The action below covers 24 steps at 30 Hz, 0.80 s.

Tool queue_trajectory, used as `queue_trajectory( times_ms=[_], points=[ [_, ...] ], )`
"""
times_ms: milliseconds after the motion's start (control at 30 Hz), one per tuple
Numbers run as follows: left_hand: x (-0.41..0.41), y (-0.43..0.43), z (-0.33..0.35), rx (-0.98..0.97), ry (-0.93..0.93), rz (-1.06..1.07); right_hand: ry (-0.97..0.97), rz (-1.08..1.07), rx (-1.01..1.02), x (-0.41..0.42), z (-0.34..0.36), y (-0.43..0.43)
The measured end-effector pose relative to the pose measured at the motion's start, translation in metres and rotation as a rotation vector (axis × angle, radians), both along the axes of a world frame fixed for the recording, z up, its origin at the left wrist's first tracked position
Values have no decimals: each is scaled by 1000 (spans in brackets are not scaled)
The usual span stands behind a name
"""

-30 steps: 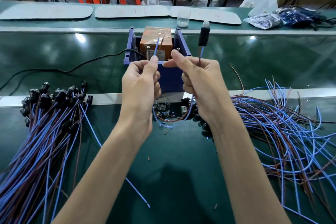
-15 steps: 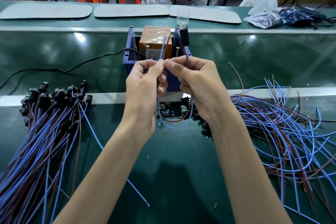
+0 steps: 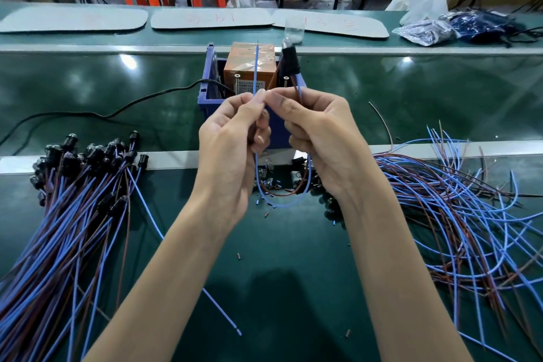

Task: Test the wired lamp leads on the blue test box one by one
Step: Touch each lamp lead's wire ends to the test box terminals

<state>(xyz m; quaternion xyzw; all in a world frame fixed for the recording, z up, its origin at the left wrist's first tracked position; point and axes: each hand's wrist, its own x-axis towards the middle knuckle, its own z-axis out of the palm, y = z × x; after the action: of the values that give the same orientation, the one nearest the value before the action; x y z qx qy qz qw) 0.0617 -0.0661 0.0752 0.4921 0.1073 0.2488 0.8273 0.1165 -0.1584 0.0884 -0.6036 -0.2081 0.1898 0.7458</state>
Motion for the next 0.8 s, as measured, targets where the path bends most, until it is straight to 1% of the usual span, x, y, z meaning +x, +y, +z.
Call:
queue_trajectory(
  times_ms=[267,367,500,567,700,800],
  points=[
    [1,-4,-2,-22,-40,38,-7,-42,19,4,-3,-1],
    [1,-5,-2,22,-57,73,-1,-51,21,4,-4,0],
    [2,-3,-3,80,-34,153,-21,-48,-14,1,-5,3],
    [1,-3,-4,87,-26,180,-2,-51,18,-2,-4,6],
    [1,1,-4,43,9,205,71,-54,159,-5,-1,10],
    [1,7,-4,66,78,266,87,-84,162,-4,0,10]
  ],
)
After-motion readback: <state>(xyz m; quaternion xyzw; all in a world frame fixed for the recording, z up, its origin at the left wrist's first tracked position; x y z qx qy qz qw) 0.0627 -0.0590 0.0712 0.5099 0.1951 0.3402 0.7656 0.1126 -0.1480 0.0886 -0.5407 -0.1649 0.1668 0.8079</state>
